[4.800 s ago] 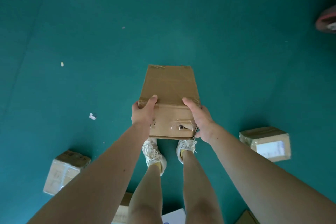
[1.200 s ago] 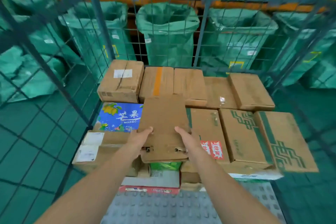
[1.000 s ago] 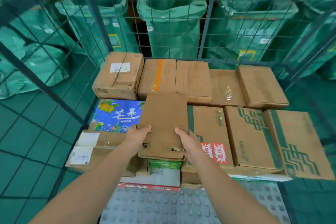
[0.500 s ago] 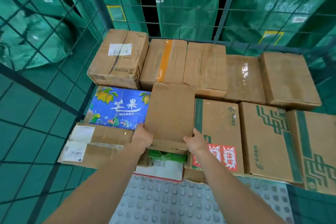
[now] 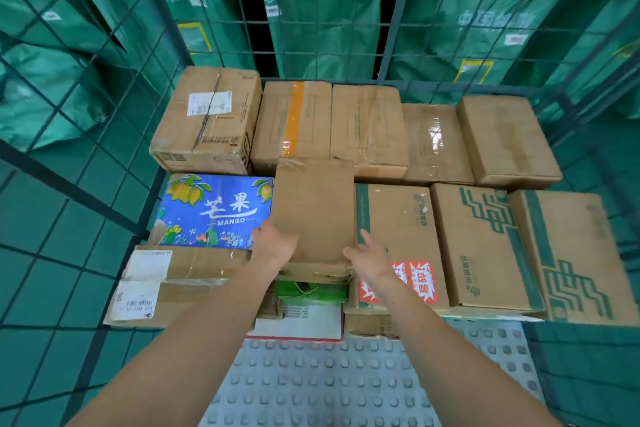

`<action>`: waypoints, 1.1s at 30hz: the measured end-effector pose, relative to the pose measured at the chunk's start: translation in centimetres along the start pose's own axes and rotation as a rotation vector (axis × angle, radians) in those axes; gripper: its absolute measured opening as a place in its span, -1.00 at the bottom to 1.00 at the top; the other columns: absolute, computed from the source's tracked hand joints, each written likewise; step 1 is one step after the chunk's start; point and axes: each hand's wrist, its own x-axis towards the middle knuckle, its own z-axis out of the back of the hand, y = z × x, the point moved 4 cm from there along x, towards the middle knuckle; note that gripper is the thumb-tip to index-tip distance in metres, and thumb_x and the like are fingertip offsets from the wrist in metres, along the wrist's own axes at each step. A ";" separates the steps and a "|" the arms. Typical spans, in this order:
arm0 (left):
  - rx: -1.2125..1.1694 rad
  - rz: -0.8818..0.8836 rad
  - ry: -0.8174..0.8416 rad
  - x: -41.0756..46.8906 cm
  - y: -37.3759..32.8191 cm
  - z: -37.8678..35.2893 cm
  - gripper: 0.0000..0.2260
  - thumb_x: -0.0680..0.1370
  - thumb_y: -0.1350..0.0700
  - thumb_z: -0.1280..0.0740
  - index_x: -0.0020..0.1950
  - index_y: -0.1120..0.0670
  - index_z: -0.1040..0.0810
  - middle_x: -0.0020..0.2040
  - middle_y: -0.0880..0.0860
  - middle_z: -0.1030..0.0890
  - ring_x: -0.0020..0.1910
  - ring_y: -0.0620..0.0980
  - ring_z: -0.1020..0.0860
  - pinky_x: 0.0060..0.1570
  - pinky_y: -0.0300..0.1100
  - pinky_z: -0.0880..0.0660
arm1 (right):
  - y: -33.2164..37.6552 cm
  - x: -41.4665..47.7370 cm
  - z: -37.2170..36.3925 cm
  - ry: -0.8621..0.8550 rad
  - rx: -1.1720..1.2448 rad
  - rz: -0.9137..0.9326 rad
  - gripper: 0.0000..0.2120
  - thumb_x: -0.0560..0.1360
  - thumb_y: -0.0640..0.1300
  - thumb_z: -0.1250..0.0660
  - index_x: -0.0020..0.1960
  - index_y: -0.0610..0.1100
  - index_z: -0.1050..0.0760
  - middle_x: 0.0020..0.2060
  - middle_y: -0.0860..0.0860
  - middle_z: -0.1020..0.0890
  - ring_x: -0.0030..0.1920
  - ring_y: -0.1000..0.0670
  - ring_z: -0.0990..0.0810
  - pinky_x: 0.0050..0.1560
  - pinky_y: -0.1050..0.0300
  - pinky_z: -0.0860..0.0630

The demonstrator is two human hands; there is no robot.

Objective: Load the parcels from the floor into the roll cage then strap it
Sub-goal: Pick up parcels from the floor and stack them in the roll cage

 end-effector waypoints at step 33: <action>0.459 -0.740 1.118 -46.0 6.0 -23.0 -0.76 0.57 0.23 -0.27 0.23 0.08 -0.51 0.00 0.08 -0.57 -0.16 -0.05 -0.52 -0.31 -0.25 -0.37 | -33.7 -45.3 5.9 -1.290 1.179 -0.145 -0.51 0.59 -0.14 -0.29 0.49 -0.14 -0.31 0.19 -0.06 -0.52 0.21 -0.09 -0.53 0.34 -0.12 -0.46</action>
